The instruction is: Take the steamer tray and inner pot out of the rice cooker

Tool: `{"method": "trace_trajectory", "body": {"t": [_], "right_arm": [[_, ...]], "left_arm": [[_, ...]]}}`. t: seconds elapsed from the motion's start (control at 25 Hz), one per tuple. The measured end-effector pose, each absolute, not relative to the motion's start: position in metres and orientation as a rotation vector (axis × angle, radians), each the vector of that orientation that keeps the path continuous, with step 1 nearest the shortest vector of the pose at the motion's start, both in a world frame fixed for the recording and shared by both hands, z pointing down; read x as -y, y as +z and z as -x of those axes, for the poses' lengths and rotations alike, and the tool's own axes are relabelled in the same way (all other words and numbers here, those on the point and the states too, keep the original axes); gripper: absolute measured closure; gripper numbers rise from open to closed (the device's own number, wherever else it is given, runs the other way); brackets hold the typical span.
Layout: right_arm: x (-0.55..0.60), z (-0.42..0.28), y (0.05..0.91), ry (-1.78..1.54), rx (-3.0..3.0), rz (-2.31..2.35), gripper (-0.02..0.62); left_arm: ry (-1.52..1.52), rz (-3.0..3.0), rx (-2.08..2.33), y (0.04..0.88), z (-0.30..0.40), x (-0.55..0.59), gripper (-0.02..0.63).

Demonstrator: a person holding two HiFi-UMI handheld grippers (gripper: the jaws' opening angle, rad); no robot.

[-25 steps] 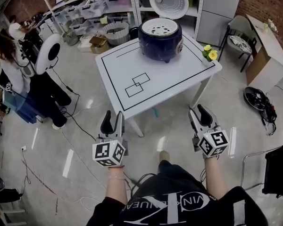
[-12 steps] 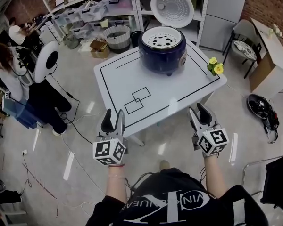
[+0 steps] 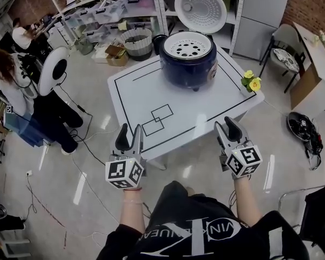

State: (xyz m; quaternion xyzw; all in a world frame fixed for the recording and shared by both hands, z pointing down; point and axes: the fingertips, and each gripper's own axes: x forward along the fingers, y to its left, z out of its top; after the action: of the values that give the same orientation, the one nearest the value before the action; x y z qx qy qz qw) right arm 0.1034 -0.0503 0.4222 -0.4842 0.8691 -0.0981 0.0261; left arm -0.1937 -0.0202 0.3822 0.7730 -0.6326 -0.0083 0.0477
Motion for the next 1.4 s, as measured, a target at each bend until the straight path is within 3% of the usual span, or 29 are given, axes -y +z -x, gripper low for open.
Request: {"method": "trace_trajectory", "body": {"t": [0.6, 1.4], "right_arm": [[0.105, -0.105, 0.450, -0.400, -2.689, 1.522, 0.437], [0.254, -0.098, 0.398, -0.314, -2.608, 1.519, 0.437]], "left_arm": [[0.034, -2.348, 1.872, 0.405, 0.186, 0.089, 0.434], [0.000, -2.433, 1.738, 0.380, 0.180, 0.258, 0.434]]}}
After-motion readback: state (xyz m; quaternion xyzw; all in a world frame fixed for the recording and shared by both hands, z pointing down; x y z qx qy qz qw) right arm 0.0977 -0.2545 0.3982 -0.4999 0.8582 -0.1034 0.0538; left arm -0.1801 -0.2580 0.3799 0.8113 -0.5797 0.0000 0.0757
